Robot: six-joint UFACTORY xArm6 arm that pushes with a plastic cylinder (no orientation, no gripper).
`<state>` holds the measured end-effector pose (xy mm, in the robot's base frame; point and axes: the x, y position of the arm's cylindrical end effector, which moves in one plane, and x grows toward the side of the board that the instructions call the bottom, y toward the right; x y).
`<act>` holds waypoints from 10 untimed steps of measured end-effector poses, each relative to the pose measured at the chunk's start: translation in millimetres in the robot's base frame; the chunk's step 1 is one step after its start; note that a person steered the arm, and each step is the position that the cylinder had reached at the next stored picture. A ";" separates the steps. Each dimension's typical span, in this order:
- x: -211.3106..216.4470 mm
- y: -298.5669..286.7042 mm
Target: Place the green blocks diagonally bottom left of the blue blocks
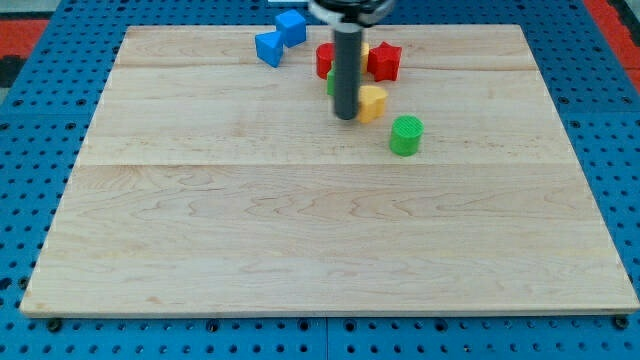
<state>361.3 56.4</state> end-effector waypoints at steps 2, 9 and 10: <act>-50.9 41.8; 56.7 -18.4; 21.7 -156.5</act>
<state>383.0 -100.0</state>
